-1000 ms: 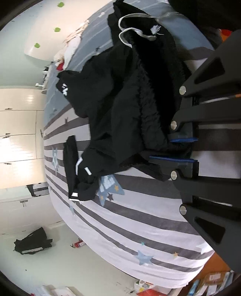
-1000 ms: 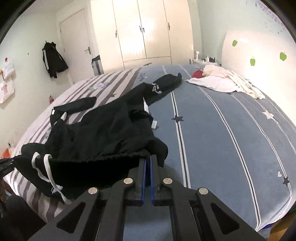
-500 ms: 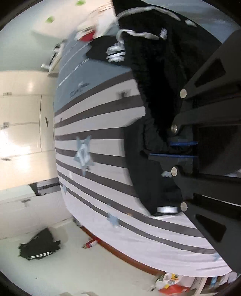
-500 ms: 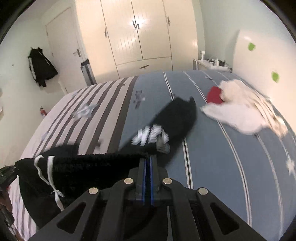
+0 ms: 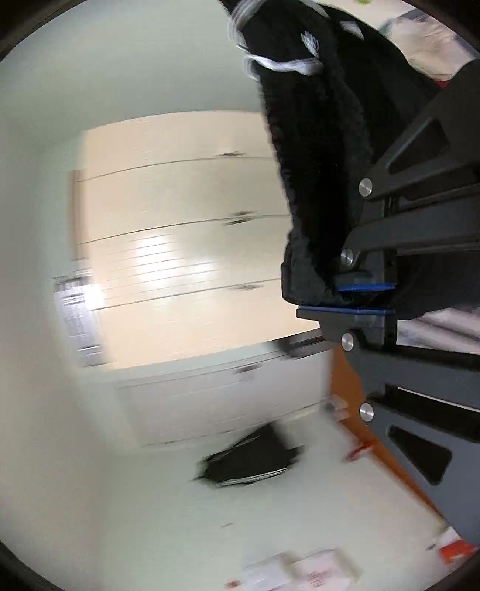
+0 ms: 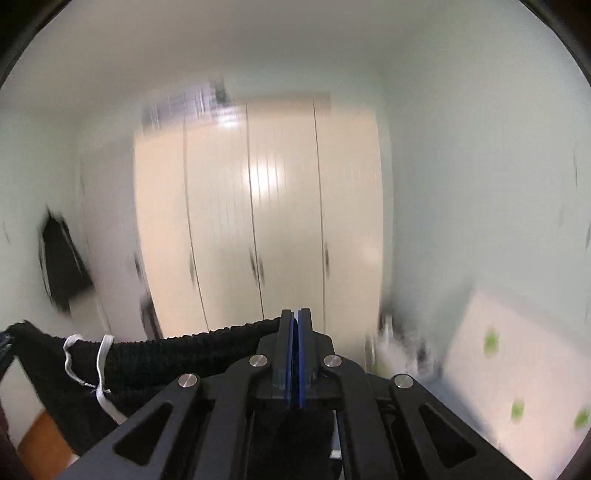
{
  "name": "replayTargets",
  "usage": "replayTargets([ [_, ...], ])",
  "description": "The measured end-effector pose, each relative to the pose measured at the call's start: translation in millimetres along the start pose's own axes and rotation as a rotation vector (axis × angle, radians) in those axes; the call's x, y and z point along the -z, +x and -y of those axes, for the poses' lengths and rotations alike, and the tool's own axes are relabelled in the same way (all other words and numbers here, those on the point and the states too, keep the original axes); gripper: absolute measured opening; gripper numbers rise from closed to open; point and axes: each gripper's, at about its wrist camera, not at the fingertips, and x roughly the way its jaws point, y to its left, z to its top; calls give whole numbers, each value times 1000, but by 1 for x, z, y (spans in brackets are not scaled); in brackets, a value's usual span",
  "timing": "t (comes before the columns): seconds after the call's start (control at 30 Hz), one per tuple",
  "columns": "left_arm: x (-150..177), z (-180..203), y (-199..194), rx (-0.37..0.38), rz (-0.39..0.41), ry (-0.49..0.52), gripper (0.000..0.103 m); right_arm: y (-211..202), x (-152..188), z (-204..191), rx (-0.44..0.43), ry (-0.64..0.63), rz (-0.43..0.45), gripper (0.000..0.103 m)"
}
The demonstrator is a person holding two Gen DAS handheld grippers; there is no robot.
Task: Fold clothes
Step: 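Lift the hoodie hem with both grippers and fold it over onto the hood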
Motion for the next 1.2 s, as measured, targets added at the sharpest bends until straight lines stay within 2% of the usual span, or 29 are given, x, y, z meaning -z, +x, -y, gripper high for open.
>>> replayTargets([
  [0.07, -78, -11, -15, -14, 104, -9, 5, -26, -55, -1, -1, -21, 85, 2],
  [0.17, -188, -27, -38, -33, 254, -21, 5, -47, -80, 3, -5, -15, 136, 2],
  [0.27, -146, -30, -48, -2, 255, 5, 5, -58, -49, 2, -12, -54, 161, 2],
  [0.37, -50, -36, -54, 41, 180, 28, 5, -64, 33, 0, -44, -111, 101, 2],
  [0.43, 9, -31, -60, 67, 111, 50, 5, -69, 110, -3, -61, -141, 11, 1],
  [0.5, 94, -30, -66, 78, 27, 43, 4, -78, 201, -1, -54, -150, -97, 0],
  [0.57, 187, -29, -70, 93, -103, 35, 4, -90, 287, 12, -27, -104, -203, 0],
  [0.63, 268, -24, -74, 137, -235, 8, 4, -99, 362, 26, -28, -28, -340, 0],
  [0.73, 401, -5, -86, 211, -445, 7, 4, -113, 499, 27, -35, 54, -641, 0],
  [0.8, 491, 7, -97, 212, -565, 11, 4, -131, 591, 18, -29, 62, -811, 0],
  [0.87, 576, 9, -104, 178, -687, -31, 4, -156, 664, 4, -45, 69, -890, 0],
  [0.93, 644, 0, -110, 138, -749, -55, 4, -178, 721, -10, -73, 78, -936, 0],
  [1.07, 723, -26, -113, 64, -782, -23, 4, -192, 813, -49, -155, -1, -961, 0],
  [1.2, 765, -49, -105, 52, -782, -33, 4, -162, 882, -80, -234, -11, -985, 1],
])
